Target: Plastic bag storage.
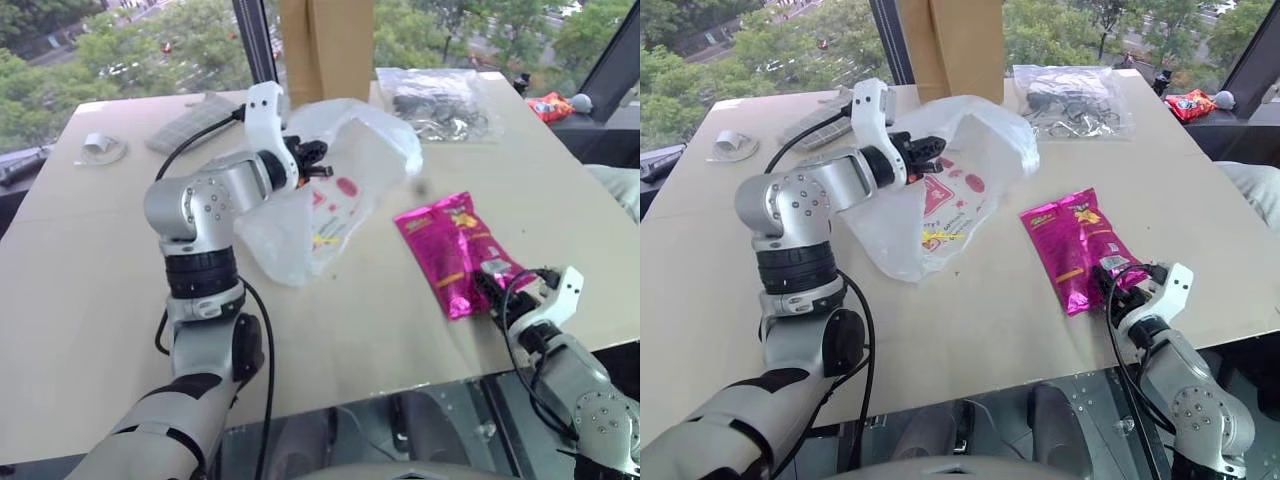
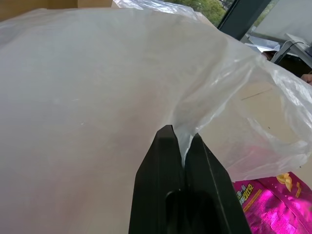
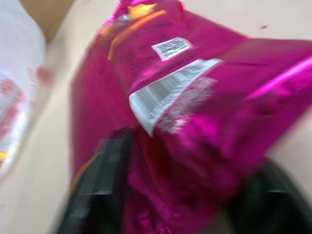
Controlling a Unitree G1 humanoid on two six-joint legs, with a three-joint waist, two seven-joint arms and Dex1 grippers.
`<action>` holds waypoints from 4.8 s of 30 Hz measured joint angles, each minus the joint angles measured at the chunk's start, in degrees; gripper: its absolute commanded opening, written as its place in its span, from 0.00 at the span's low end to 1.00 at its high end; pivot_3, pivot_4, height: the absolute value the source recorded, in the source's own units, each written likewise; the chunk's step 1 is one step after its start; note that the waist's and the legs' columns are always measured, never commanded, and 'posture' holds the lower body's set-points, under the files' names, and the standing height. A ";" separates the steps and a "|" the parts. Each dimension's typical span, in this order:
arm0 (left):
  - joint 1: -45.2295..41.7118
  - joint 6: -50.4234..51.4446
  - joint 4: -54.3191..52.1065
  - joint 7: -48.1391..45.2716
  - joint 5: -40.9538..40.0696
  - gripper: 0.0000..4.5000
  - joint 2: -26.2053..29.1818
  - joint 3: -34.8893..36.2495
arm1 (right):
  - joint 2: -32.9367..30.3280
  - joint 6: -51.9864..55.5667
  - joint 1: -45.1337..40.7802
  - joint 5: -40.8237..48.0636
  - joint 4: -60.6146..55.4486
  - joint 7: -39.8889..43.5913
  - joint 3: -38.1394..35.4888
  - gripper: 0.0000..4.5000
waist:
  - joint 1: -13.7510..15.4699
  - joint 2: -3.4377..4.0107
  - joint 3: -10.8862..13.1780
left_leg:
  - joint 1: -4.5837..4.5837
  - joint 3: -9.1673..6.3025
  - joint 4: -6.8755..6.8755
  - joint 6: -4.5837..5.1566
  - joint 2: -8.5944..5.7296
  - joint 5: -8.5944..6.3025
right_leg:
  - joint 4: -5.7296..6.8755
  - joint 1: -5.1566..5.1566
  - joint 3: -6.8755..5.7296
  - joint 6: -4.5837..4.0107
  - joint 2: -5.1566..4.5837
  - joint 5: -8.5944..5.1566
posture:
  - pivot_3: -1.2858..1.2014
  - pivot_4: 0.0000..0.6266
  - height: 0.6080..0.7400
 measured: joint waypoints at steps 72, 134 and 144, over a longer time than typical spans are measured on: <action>10.30 -3.37 -8.89 -8.75 -10.08 0.00 6.54 -2.12 | 3.98 -17.18 -46.96 -29.06 35.69 21.50 31.20 0.77 | -1.34 0.12 0.11 | -0.35 -0.27 -0.26 -0.31 -0.06 0.13 | -0.17 -0.37 -0.15 -0.11 -0.26 0.06 | 0.52 0.24 1.00; 46.94 -24.33 -25.92 -20.63 -22.00 0.01 11.18 -3.69 | -6.50 -11.92 -42.62 -40.63 27.83 18.71 22.31 0.00 | -1.14 0.20 0.13 | -0.05 0.02 -0.47 -0.04 0.10 0.00 | -0.15 -0.24 0.01 -0.21 -0.10 0.05 | 0.52 0.24 1.00; 9.59 -17.59 -3.86 -10.66 -51.68 0.01 19.77 10.54 | -12.94 -7.50 -60.87 -31.80 27.24 18.86 9.19 0.00 | -1.04 0.21 0.27 | -0.19 -0.32 -0.05 -0.03 -0.08 0.00 | -0.10 -0.08 -0.30 -0.20 -0.07 0.06 | 0.52 0.24 1.00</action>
